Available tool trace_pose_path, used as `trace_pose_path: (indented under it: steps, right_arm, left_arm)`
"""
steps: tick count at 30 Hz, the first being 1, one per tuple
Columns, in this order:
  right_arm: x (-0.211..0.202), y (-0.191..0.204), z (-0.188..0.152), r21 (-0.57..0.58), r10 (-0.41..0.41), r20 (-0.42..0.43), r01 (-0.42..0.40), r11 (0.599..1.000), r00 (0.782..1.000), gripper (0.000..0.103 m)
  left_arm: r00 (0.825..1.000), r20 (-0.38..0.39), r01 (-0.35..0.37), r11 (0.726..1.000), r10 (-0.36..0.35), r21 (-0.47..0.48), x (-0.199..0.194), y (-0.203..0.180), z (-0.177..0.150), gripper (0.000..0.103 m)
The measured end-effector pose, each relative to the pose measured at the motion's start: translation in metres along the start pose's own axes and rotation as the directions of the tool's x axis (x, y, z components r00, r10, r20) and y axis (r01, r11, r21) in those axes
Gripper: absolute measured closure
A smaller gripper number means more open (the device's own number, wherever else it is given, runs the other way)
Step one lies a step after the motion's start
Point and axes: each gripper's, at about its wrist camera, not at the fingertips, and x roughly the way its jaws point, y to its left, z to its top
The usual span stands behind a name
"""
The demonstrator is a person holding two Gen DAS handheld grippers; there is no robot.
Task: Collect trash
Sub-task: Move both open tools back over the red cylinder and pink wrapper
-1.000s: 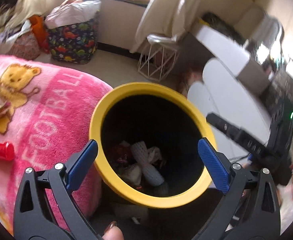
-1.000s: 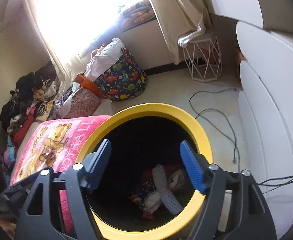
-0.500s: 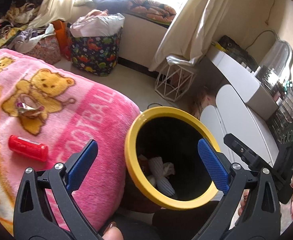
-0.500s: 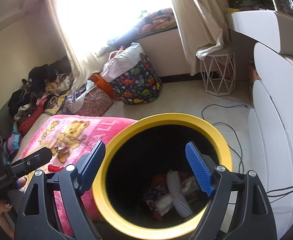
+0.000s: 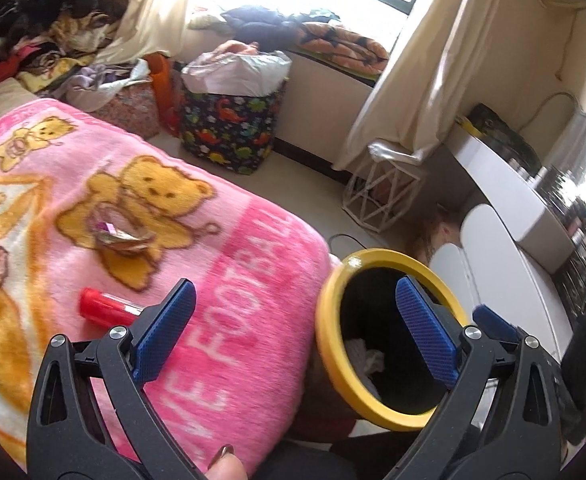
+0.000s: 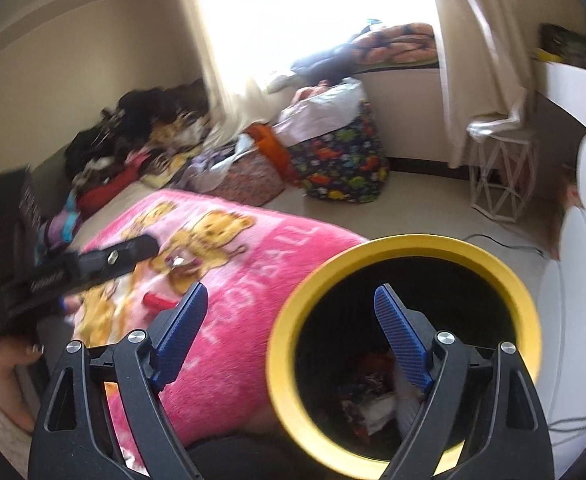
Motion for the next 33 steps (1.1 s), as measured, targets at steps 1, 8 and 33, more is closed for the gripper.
trace_pose_path:
  steps: [1, 8, 33]
  right_arm:
    - [0.005, 0.008, 0.000, -0.027, 0.013, -0.013, -0.014, 1.000, 1.000, 0.020]
    - [0.047, 0.058, -0.003, -0.171, 0.079, -0.109, -0.097, 0.981, 0.991, 0.020]
    - [0.219, 0.161, -0.033, -0.404, 0.148, -0.429, -0.336, 0.851, 0.891, 0.041]
  left_arm:
    - [1.000, 0.003, -0.012, 1.000, 0.012, -0.009, -0.001, 0.006, 0.001, 0.011]
    - [0.993, 0.011, -0.111, 0.983, 0.114, -0.143, -0.004, 0.070, 0.018, 0.011]
    - [0.971, -0.238, -0.101, 0.908, 0.002, -0.406, 0.075, 0.200, 0.021, 0.053]
